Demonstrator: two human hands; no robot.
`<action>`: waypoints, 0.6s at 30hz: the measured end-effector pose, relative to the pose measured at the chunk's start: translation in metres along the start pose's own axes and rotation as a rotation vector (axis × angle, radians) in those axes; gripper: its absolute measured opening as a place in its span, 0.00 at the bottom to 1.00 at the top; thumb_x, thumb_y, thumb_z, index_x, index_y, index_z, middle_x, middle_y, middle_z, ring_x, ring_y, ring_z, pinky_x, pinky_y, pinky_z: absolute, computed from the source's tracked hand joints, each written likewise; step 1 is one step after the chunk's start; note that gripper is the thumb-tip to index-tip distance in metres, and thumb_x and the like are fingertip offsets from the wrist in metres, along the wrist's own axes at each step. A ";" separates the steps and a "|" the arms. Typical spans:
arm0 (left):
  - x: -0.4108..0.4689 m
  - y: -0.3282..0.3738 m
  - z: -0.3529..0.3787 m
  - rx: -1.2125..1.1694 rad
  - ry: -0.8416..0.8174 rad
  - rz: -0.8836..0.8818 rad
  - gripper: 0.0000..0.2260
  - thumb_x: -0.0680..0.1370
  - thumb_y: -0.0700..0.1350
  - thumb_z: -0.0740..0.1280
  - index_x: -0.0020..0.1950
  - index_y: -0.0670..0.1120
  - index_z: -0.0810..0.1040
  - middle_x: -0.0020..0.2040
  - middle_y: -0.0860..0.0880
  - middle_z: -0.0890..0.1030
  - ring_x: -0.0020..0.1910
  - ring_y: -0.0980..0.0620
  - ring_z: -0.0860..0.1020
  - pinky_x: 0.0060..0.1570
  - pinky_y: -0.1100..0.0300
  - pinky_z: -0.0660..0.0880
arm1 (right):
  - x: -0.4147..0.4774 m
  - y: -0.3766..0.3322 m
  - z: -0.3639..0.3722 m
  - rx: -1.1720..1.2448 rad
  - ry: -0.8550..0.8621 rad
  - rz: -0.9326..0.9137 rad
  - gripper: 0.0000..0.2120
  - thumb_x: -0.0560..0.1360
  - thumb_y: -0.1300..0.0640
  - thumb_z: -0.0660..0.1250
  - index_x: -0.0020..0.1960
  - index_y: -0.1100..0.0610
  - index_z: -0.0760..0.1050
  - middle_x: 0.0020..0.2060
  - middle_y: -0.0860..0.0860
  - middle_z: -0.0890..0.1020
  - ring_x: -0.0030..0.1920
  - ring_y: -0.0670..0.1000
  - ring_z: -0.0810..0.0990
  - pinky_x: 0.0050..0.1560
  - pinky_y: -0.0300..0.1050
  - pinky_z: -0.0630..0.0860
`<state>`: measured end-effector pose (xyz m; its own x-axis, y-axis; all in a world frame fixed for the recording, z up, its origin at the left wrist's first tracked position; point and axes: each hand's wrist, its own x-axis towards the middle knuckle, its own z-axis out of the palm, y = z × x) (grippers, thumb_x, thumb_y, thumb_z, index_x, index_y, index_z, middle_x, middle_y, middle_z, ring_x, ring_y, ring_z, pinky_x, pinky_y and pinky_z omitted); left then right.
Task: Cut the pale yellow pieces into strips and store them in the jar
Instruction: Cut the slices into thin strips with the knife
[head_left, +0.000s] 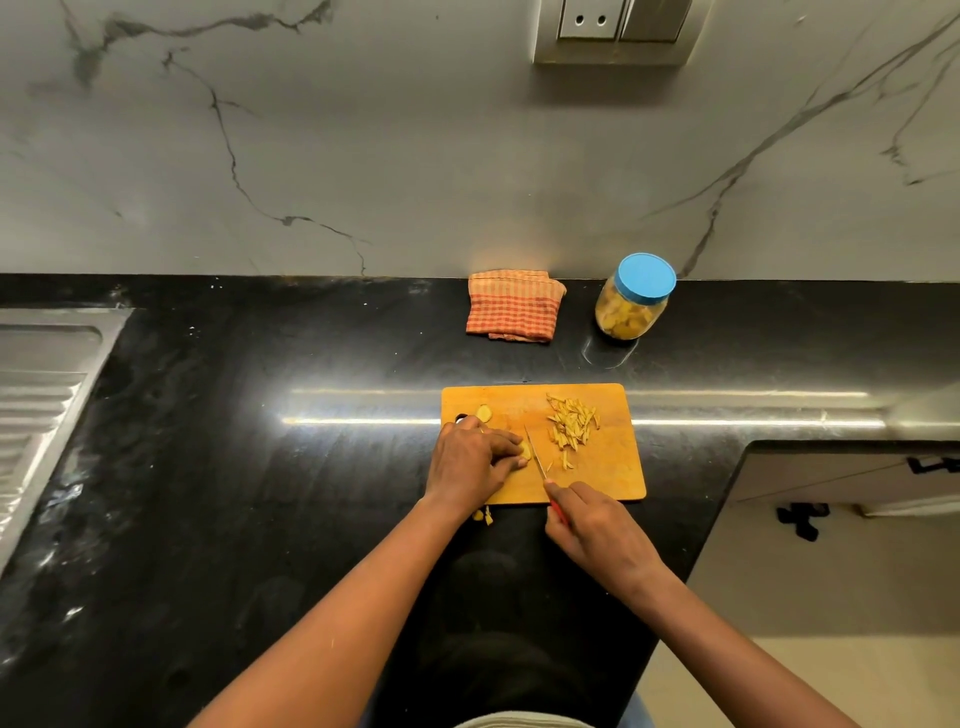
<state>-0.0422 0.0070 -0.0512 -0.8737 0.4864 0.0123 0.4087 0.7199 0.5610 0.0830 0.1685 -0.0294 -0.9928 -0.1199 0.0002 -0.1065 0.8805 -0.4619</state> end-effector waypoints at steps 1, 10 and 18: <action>0.000 0.000 0.000 0.002 -0.004 0.000 0.09 0.71 0.55 0.75 0.49 0.54 0.86 0.51 0.61 0.84 0.51 0.57 0.73 0.53 0.55 0.69 | 0.001 -0.001 0.000 0.007 0.002 -0.004 0.18 0.76 0.58 0.68 0.64 0.62 0.76 0.42 0.51 0.79 0.38 0.48 0.77 0.39 0.41 0.75; -0.001 0.000 0.000 0.018 -0.006 0.007 0.09 0.72 0.56 0.74 0.49 0.55 0.86 0.52 0.62 0.84 0.51 0.57 0.73 0.53 0.55 0.70 | 0.004 -0.003 0.003 0.013 -0.003 0.013 0.18 0.78 0.57 0.66 0.66 0.61 0.75 0.45 0.52 0.80 0.42 0.50 0.79 0.43 0.43 0.78; 0.000 -0.001 0.002 0.014 -0.001 0.009 0.08 0.72 0.56 0.74 0.48 0.55 0.86 0.51 0.62 0.84 0.50 0.56 0.74 0.53 0.53 0.71 | 0.006 -0.006 0.006 -0.030 0.008 0.023 0.17 0.75 0.59 0.70 0.63 0.62 0.77 0.41 0.52 0.81 0.38 0.50 0.79 0.38 0.41 0.76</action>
<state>-0.0417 0.0071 -0.0529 -0.8697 0.4934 0.0164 0.4203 0.7226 0.5488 0.0776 0.1597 -0.0324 -0.9954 -0.0963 -0.0027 -0.0855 0.8963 -0.4351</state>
